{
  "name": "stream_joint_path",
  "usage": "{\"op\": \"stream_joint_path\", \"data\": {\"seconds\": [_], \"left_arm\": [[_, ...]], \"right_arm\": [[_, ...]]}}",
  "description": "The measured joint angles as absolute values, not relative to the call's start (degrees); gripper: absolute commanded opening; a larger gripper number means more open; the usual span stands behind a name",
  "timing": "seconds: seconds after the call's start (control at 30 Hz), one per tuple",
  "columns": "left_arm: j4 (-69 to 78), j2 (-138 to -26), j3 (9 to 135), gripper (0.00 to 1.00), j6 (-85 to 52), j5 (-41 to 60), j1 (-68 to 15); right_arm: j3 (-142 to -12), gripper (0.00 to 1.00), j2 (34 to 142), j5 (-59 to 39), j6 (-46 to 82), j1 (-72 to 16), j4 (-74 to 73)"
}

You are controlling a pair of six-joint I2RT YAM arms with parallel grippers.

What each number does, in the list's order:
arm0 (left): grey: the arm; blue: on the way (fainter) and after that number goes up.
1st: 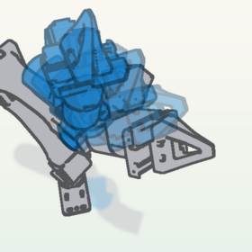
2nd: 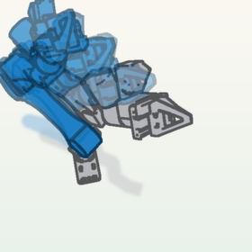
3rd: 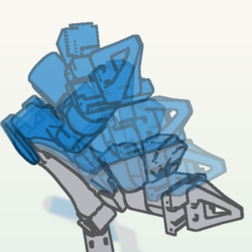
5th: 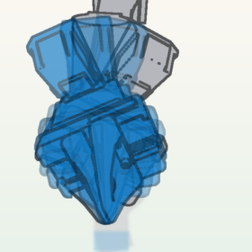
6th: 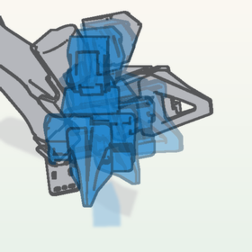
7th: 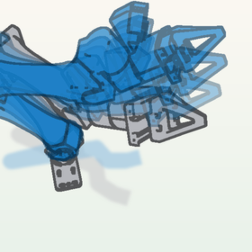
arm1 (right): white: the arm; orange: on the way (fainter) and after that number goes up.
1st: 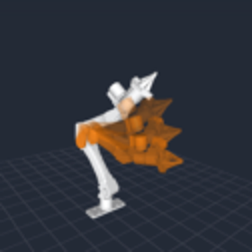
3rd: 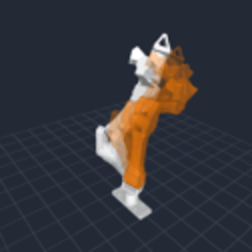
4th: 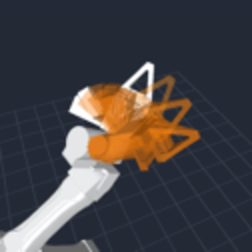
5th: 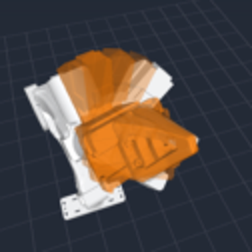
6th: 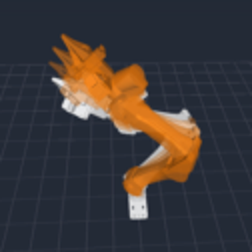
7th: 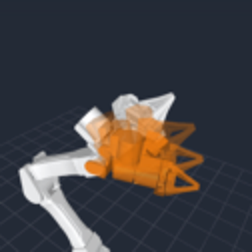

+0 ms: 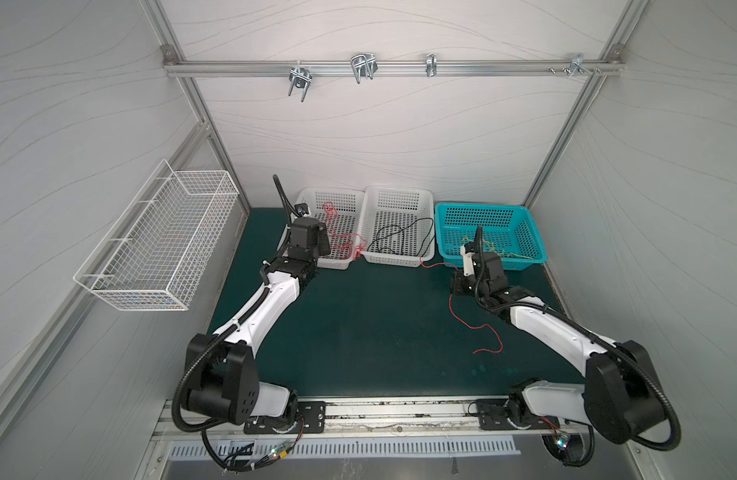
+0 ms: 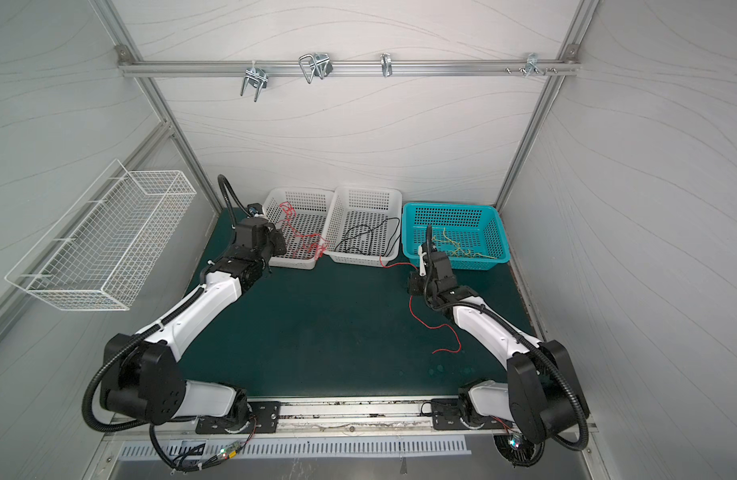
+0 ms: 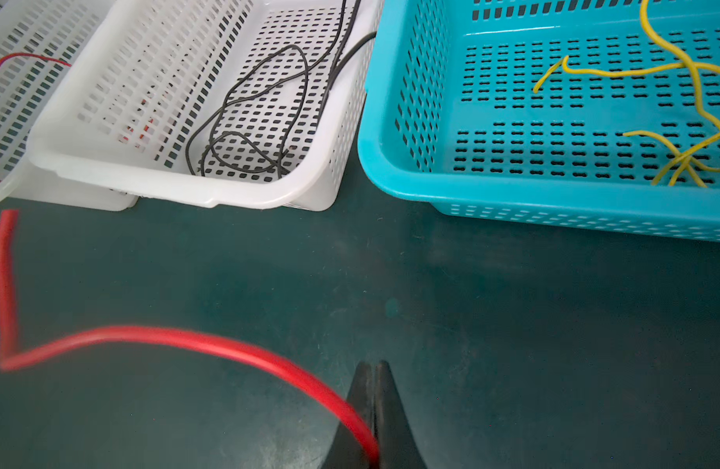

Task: Untangle the cables
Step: 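Carry the red wire with the left gripper over the farthest white basket, then lower the red wire into the white basket and open the left gripper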

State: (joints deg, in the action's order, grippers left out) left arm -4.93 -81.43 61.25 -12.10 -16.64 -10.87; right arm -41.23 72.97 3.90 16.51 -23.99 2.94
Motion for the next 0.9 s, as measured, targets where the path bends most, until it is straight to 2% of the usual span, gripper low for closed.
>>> {"op": "stream_joint_path", "data": {"seconds": [0.23,0.53,0.6,0.73,0.83,0.9], "left_arm": [[-6.04,-93.01,71.05,0.0,-11.75,-16.6,-6.17],[-9.37,-108.31,82.61,0.0,-13.54,-15.25,-5.28],[-10.28,-109.95,82.61,0.09,-14.26,-14.59,-5.3],[-11.33,-111.11,82.61,0.42,-15.44,-13.56,-5.41],[-11.0,-111.09,82.61,0.56,-15.18,-13.06,-5.48],[-11.16,-111.09,82.61,0.62,-14.39,-13.13,-5.78]], "right_arm": [[-41.17,0.0,72.97,3.77,16.53,-24.6,2.92],[-41.39,0.0,74.04,3.73,16.53,-26.0,2.92],[-41.85,0.0,74.94,3.73,16.56,-26.3,2.92],[-43.03,0.0,76.99,3.68,16.49,-26.81,2.81],[-44.42,0.0,78.89,3.4,16.43,-27.0,2.63],[-45.28,0.0,80.01,3.09,16.23,-27.05,2.2]]}}
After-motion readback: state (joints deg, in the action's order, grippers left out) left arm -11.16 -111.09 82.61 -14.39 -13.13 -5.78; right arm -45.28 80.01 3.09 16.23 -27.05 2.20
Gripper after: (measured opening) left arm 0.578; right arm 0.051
